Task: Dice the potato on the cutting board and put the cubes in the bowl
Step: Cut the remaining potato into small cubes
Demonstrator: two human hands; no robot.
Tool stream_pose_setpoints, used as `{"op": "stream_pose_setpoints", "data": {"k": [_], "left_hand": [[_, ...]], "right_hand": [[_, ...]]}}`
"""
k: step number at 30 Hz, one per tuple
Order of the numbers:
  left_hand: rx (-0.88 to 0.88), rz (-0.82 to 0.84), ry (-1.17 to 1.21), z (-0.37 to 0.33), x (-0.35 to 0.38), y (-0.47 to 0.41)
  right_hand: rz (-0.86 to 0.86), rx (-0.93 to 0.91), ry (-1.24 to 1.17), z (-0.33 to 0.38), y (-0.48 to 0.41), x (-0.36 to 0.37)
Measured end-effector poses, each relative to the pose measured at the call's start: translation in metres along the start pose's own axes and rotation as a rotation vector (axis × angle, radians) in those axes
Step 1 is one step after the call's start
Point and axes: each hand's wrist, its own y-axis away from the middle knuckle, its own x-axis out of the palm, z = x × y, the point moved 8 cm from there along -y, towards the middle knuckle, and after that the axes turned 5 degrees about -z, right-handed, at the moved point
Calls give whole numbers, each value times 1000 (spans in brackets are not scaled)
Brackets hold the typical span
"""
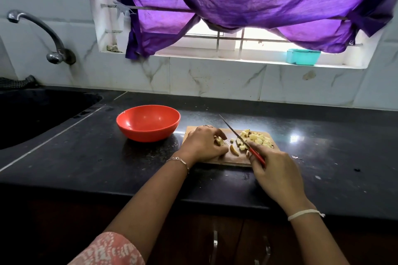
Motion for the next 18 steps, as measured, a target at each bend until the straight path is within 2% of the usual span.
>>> {"op": "stream_pose_setpoints", "data": {"k": [18], "left_hand": [[-19, 33, 5, 30, -7, -32]], "right_hand": [[-16, 4, -3, -5, -2, 2]]}}
